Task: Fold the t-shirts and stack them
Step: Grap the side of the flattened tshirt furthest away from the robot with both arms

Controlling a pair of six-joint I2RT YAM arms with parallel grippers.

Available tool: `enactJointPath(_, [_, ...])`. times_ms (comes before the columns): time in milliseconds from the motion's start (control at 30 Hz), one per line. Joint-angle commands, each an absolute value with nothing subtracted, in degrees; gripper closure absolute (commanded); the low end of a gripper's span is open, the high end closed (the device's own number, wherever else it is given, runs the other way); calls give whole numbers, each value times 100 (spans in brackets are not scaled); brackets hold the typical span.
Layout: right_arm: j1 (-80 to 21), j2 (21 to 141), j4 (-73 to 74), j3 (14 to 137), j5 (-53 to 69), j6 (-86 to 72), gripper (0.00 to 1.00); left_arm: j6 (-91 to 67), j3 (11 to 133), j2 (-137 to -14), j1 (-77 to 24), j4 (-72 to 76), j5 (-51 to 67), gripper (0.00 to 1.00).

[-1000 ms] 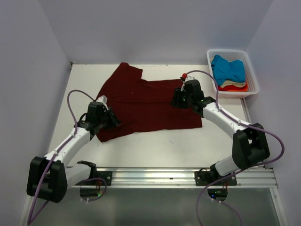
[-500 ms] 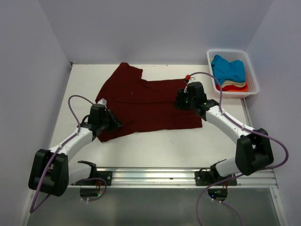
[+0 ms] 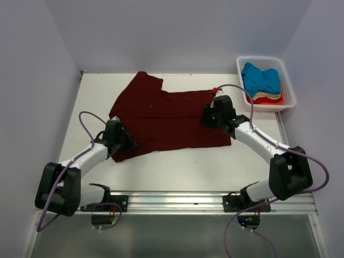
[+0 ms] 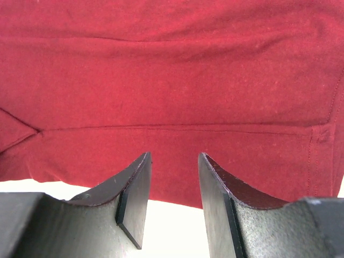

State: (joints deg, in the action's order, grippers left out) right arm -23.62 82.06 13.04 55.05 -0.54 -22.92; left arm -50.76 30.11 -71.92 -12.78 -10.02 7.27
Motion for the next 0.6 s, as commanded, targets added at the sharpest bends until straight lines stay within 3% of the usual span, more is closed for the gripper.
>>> enactJointPath(0, [-2364, 8095, 1230, 5511, -176, -2250, 56, -5326, 3217, -7225, -1283, -1195, 422, 77])
enactJointPath(567, [-2364, 8051, 1301, 5537, -272, -2180, 56, -5353, 3217, -7787, -1283, -677, 422, 76])
